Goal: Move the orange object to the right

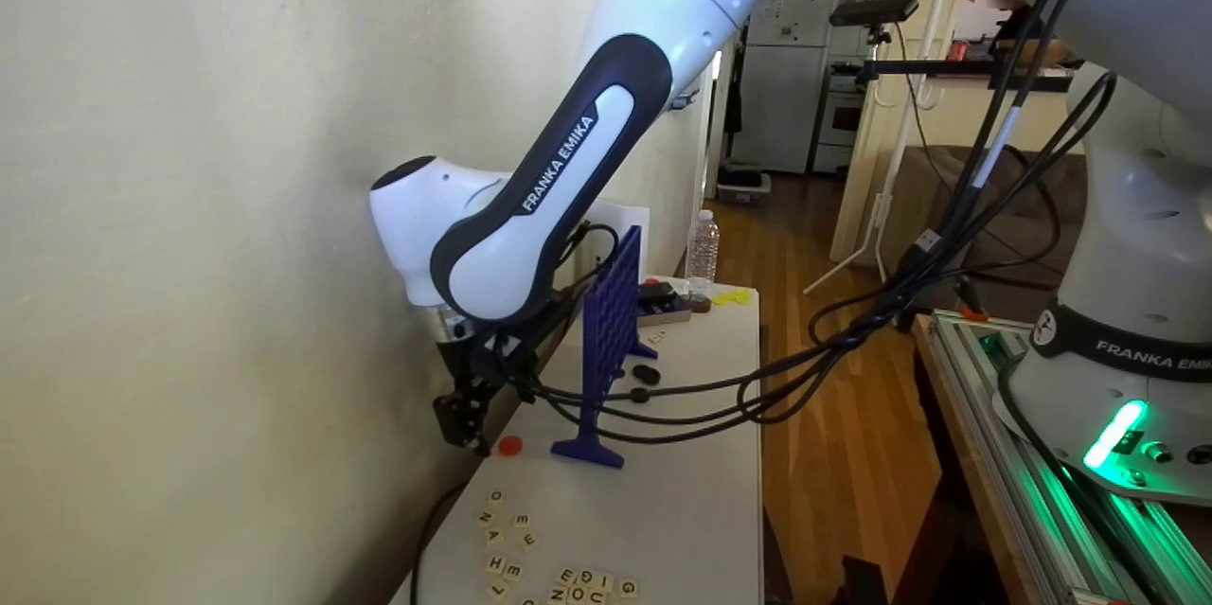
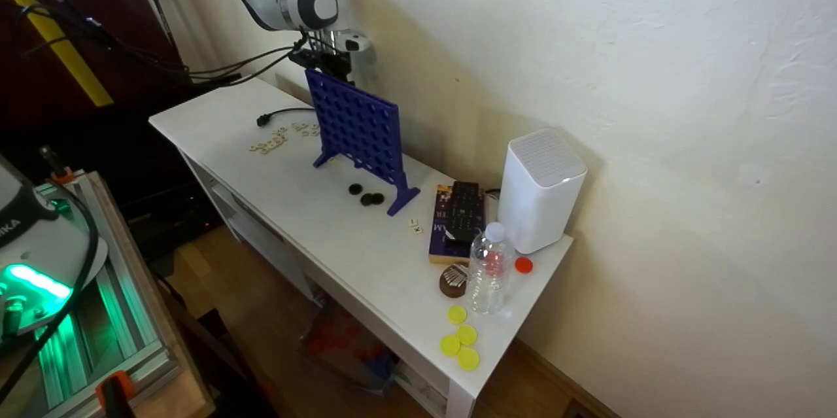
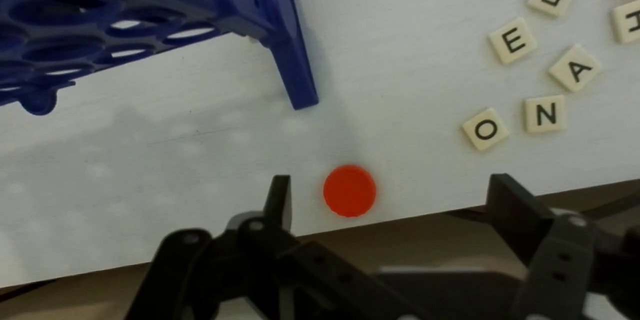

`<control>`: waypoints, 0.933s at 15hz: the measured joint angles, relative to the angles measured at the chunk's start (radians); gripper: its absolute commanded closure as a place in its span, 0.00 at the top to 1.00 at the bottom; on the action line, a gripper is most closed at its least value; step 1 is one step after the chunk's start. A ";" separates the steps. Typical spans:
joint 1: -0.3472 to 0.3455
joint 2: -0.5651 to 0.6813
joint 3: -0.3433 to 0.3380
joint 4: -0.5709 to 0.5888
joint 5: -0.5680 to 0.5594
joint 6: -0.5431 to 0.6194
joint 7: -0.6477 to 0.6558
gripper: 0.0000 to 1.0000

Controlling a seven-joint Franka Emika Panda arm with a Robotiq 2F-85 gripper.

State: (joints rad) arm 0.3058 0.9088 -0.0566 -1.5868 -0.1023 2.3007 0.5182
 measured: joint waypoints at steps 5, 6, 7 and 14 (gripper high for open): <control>0.031 0.028 -0.035 0.039 -0.002 -0.040 0.107 1.00; 0.038 0.028 -0.045 0.039 -0.002 -0.040 0.132 1.00; 0.043 0.029 -0.052 0.039 -0.003 -0.040 0.154 1.00; 0.061 0.025 -0.075 0.037 0.002 -0.067 0.404 1.00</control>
State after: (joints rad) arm 0.3670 0.9336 -0.1321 -1.5495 -0.1003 2.2333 0.9224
